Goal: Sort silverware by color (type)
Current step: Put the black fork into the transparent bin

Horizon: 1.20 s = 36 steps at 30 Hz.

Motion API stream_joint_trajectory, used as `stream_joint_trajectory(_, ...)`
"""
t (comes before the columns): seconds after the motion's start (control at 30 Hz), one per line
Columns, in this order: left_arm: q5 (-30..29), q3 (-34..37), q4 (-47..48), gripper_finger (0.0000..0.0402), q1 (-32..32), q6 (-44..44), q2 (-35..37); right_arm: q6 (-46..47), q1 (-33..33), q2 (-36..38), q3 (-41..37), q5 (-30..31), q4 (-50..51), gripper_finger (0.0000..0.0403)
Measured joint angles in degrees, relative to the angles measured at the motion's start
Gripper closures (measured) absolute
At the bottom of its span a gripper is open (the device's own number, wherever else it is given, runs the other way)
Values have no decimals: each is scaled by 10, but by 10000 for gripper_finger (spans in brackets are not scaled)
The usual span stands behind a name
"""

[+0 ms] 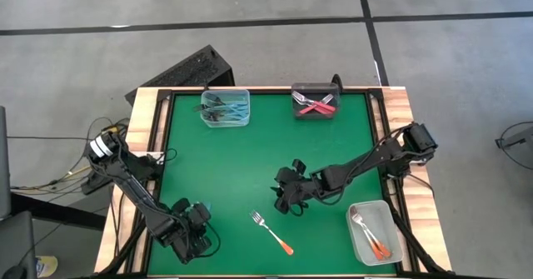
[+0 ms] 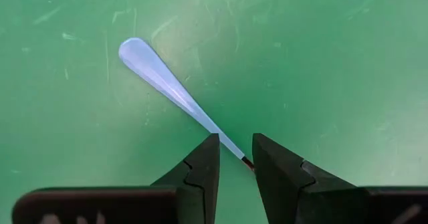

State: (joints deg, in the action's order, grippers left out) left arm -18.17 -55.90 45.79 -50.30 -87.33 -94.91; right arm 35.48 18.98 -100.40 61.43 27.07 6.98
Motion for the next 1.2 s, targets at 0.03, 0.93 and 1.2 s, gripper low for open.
stream_joint_trajectory(0.03, -1, 0, 0, 325, 0, -1, 0, -1, 0, 0, 0, 0, 0, 218)
stream_joint_trajectory(0.93, -70, -14, -11, 395, 1, 161, -65, -12, 3, 0, 7, 0, -2, 218)
stream_joint_trajectory(1.2, -264, -50, -1, 400, 18, 406, -62, -81, 23, 1, 50, -2, -40, 218)
